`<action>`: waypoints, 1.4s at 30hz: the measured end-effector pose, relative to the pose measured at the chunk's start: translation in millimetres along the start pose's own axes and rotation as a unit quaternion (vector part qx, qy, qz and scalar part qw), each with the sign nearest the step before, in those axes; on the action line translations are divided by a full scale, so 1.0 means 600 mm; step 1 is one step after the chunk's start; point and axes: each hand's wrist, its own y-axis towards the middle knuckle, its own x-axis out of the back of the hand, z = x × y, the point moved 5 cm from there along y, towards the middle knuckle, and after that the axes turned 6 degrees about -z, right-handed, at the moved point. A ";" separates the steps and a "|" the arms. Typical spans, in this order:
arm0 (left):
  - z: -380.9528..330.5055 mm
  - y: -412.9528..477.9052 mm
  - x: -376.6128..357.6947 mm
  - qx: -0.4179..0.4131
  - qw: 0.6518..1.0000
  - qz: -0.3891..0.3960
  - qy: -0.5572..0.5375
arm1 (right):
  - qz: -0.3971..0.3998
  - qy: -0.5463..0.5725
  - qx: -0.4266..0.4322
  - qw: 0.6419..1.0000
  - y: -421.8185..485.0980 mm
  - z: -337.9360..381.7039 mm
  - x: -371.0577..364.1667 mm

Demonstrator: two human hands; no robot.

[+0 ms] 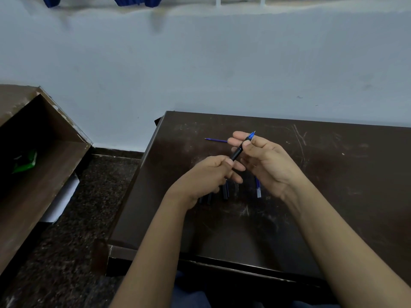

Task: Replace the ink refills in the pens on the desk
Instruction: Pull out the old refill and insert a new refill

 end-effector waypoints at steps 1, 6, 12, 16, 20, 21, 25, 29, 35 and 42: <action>0.001 0.001 0.000 -0.003 1.000 0.003 -0.006 | 0.013 0.020 -0.006 1.000 0.000 0.000 -0.001; 0.003 0.006 0.009 -0.022 0.999 -0.033 0.011 | -0.013 0.045 0.011 0.999 -0.001 -0.006 -0.002; 0.006 0.007 0.025 -0.048 0.989 -0.096 0.099 | -0.054 -0.007 0.022 0.998 0.005 -0.028 -0.003; 0.018 0.007 0.053 -0.049 0.972 -0.212 0.093 | -0.033 -0.038 -0.020 0.999 0.009 -0.058 -0.005; 0.031 0.007 0.063 -0.022 0.967 -0.243 0.070 | -0.015 -0.505 0.130 0.853 0.005 -0.086 -0.008; 0.032 0.008 0.060 -0.017 0.970 -0.233 0.074 | 0.018 -0.552 0.130 0.823 0.003 -0.100 -0.012; 0.035 0.013 0.050 -0.004 0.976 -0.201 0.089 | 0.111 -0.669 0.085 0.730 -0.009 -0.143 -0.024; 0.034 0.013 0.046 0.003 0.978 -0.192 0.085 | 0.096 -0.695 0.079 0.708 -0.009 -0.140 -0.019; 0.032 0.009 0.047 -0.003 0.978 -0.181 0.103 | 0.038 -0.665 0.056 0.744 0.003 -0.121 -0.003; 0.026 0.008 0.046 -0.002 0.980 -0.173 0.094 | -0.144 0.062 0.018 0.988 0.016 -0.032 0.032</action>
